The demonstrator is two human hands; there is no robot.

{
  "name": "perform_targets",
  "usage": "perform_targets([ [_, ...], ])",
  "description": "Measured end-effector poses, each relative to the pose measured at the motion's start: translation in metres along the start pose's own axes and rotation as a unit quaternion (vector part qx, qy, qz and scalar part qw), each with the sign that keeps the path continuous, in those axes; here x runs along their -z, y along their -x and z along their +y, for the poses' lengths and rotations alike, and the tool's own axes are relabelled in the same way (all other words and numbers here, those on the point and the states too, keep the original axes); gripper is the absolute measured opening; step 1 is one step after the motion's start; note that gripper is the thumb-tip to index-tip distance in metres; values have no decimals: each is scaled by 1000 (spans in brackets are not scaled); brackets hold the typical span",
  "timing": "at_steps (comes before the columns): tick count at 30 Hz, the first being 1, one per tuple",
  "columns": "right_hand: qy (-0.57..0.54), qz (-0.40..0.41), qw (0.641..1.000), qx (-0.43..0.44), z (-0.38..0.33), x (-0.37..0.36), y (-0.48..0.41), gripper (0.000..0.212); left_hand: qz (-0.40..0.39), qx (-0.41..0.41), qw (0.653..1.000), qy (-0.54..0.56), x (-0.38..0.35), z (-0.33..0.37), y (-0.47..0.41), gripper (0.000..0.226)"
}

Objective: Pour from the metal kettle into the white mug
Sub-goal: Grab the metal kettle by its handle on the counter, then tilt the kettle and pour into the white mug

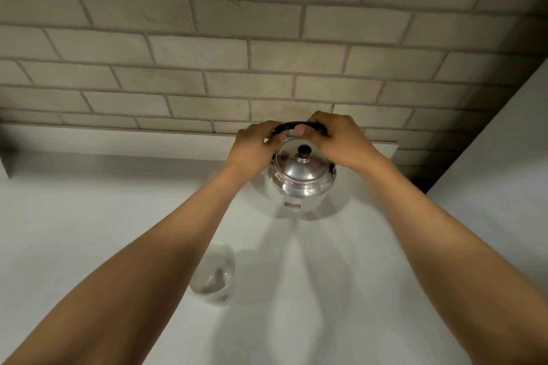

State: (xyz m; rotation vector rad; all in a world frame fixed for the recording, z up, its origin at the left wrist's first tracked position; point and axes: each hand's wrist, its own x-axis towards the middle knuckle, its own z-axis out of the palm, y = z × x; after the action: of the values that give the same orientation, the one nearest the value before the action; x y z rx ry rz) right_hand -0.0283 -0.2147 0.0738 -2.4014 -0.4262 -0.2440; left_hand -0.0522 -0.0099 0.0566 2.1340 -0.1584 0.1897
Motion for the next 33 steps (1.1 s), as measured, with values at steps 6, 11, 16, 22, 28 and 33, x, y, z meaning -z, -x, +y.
perform_targets([
  [6,42,37,998,15,-35,13,51,38,57,-69,996,9,15,11,71,57],
  [11,30,50,998,3,-48,16,87,41,57,-151,984,-80,4,4,155,65],
  [16,32,28,999,8,-60,15,117,37,28,-150,976,-158,-19,-6,207,65],
  [22,33,-13,999,16,-70,10,145,30,-17,-120,982,-145,-32,-14,229,68],
  [28,54,-34,997,37,-77,6,160,30,-35,-99,989,-108,-38,-16,248,66],
  [33,88,-74,990,77,-98,10,159,29,-7,-82,995,-52,-40,-13,262,66],
])
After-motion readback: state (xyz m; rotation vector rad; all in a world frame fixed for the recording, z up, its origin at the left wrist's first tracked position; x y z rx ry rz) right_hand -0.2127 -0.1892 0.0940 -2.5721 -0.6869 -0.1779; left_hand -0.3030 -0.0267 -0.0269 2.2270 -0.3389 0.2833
